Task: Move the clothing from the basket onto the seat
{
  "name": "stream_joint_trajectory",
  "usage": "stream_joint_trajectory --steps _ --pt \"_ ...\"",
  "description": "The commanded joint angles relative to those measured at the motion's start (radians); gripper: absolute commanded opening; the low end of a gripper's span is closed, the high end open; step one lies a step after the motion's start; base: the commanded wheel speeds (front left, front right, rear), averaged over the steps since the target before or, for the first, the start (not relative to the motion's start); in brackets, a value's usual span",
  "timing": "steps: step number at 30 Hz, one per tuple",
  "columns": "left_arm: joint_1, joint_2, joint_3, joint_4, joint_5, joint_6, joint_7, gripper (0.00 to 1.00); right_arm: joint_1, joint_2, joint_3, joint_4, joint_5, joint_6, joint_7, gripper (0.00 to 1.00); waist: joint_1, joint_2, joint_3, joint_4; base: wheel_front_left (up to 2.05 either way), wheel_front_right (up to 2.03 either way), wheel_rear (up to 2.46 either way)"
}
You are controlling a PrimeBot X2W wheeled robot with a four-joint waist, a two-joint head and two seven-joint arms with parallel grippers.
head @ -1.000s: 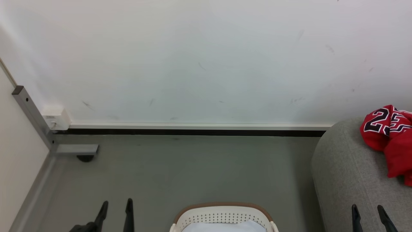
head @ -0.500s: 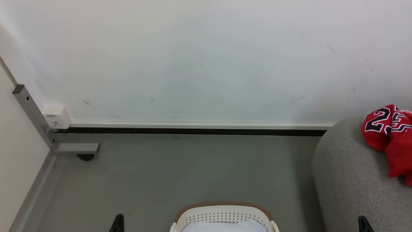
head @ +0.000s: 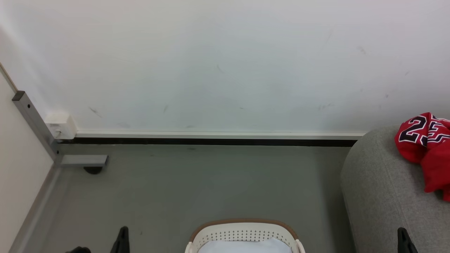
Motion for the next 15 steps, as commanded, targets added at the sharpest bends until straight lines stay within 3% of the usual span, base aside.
stream_joint_trajectory --steps 1,15 --pt "-0.026 0.002 0.012 -0.02 -0.032 -0.004 0.007 0.0 -0.03 -0.008 0.0 -0.019 0.039 0.0 0.005 0.0 0.0 -0.0001 0.0 0.0 0.0 0.0 0.0" --pt "-0.046 -0.009 0.049 -0.047 -0.231 -0.014 0.062 0.0 -0.062 -0.012 0.001 -0.032 0.26 0.0 0.059 0.0 0.0 -0.0001 0.007 -0.003 0.0 0.0 0.0"
